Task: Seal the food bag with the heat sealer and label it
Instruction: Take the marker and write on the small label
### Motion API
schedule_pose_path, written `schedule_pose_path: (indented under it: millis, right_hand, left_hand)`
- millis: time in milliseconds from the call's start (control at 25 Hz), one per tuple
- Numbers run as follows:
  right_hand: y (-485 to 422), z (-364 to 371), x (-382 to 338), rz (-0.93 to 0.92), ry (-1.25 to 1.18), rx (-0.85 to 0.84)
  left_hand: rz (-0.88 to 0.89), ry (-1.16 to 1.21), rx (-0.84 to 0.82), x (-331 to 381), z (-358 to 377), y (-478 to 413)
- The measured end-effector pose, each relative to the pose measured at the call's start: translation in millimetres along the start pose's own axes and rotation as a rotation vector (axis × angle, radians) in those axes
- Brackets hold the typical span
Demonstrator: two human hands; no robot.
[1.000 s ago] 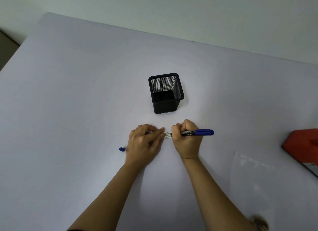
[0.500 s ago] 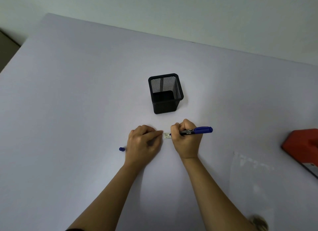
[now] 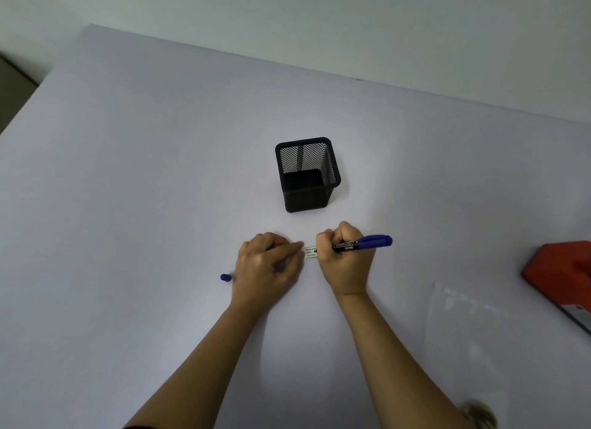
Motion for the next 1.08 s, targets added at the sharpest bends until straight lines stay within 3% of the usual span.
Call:
schedule_pose_path:
  millis: [520, 1080]
  right_hand:
    - [5.8, 3.3, -7.7, -0.152, 0.081, -0.017]
    - [3.8, -2.5, -1.2, -0.08, 0.034, 0.028]
  left_hand:
    - [0.036, -0.065, -0.027, 4.2, 1.0, -0.8]
    - [0.03, -0.068, -0.039, 4.3, 2.6, -1.1]
Point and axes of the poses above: each hand's wrist, its own y-axis away from the middle knuckle, its own z-axis out of the palm, x = y × z, the point moved 8 cm from there along -y, towards the middle knuckle, and after that the axes turned 7 degrees about z, right-handed, at the moved point
